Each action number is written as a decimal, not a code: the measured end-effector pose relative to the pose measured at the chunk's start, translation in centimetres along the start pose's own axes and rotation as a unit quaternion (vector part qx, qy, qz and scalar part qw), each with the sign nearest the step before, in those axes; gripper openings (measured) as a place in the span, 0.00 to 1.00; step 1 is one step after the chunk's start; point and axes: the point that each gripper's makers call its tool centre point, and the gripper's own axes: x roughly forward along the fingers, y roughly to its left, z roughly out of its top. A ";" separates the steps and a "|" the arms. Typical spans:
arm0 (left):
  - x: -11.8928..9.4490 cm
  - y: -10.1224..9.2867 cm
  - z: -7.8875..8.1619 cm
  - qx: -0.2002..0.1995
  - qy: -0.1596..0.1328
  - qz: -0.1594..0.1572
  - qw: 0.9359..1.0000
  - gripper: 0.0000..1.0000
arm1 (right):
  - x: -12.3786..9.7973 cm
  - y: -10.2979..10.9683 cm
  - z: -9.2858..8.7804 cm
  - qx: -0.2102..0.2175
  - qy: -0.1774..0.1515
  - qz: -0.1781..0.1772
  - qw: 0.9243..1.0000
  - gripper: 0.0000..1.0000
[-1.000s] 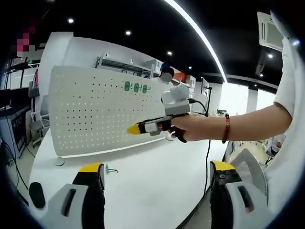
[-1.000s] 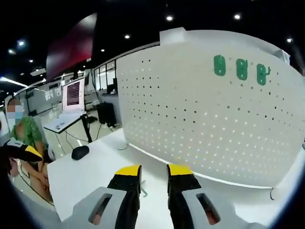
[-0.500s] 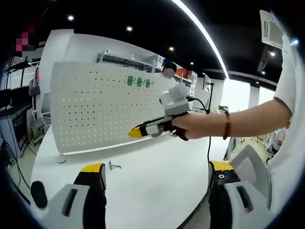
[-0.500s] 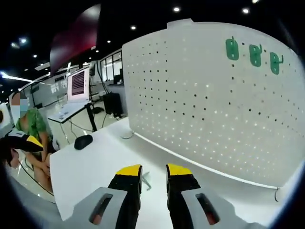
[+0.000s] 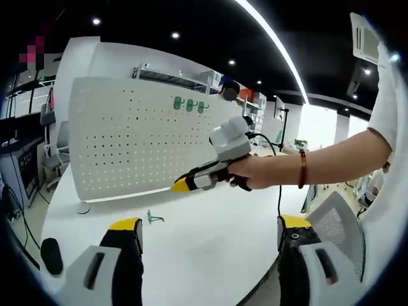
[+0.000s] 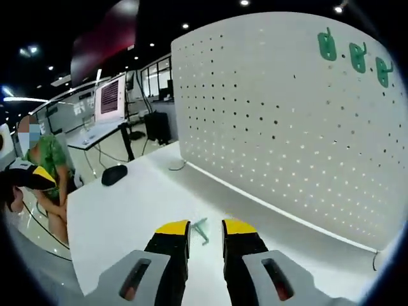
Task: Insert the hook assembly into the mounting plate slot until the hook locks in place.
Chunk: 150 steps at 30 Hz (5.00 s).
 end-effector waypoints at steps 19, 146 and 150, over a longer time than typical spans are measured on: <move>0.0 0.3 -0.9 -0.005 0.014 0.004 1.000 0.90 | 1.7 0.0 -0.9 -0.018 0.023 0.018 0.999 0.19; -1.8 3.4 -3.1 -0.061 0.017 0.024 0.998 0.88 | 8.1 1.8 -4.6 -0.203 0.164 0.081 0.962 0.00; -1.6 3.4 -3.0 -0.061 0.017 0.023 0.998 0.87 | 7.6 1.8 -4.0 -0.196 0.152 0.076 0.966 0.00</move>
